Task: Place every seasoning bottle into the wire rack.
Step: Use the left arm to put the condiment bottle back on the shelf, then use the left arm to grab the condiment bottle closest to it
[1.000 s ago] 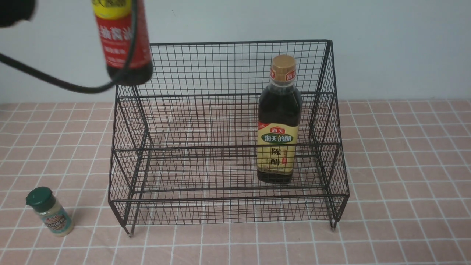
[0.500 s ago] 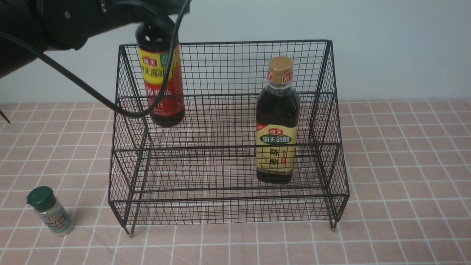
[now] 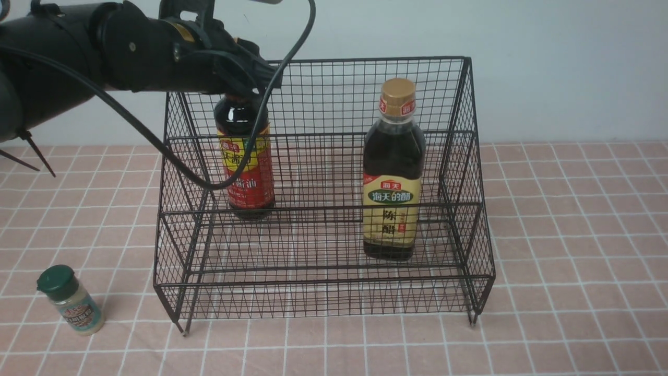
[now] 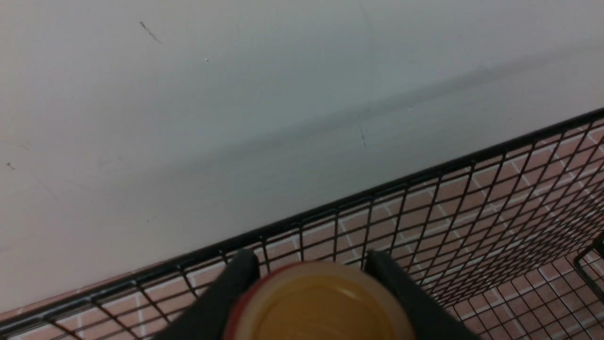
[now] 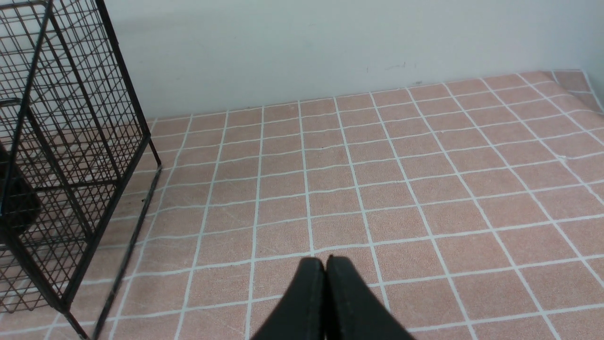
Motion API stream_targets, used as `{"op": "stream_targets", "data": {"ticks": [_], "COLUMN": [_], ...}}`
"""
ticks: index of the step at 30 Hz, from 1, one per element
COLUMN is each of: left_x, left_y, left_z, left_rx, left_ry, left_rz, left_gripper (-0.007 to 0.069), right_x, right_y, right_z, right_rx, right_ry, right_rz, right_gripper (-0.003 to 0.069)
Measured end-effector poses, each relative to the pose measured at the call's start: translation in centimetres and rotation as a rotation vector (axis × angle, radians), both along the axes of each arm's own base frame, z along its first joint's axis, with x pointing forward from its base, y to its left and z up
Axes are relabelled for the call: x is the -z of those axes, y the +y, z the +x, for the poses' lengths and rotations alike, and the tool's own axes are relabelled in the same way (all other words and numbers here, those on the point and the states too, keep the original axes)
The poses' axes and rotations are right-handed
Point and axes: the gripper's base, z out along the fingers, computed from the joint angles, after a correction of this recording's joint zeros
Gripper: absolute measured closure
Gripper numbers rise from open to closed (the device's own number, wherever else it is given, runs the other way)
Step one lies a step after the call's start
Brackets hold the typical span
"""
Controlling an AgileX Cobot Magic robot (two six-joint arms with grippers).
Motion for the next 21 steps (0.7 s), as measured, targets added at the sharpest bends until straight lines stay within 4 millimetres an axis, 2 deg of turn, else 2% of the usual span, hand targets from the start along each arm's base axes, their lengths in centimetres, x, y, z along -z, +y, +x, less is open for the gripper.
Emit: {"op": "stream_targets", "data": {"ticks": [4,11,15,17,21], "left_x": [0.0,-1.4,-2.4,-3.3,-7.1], "left_y": [0.0,0.1,0.2,0.4,1.2], "left_z": [0.0,-0.2,-0.7,-1.3,-3.9], "left_rx": [0.0,-0.004,-0.003,-0.001,0.001], "left_ry": [-0.002,-0.053,-0.072,-0.09,-0.177], "left_rz": [0.0,-0.015,-0.021,-0.025,-0.05], "left_gripper": [0.0364,0.0209,0.0185,0.0179,0.018], "right_x": [0.0,0.0,0.0,0.0,0.0], "right_y": [0.0,0.0,0.0,0.0,0.0], "right_z": [0.0,0.0,0.0,0.0,0.0], "right_rx": [0.0,0.0,0.0,0.0,0.0], "right_ry": [0.0,0.0,0.0,0.0,0.0], "right_rz": [0.0,0.0,0.0,0.0,0.0], "right_gripper": [0.0673,0.0673,0.0673,0.0673,0.0673]}}
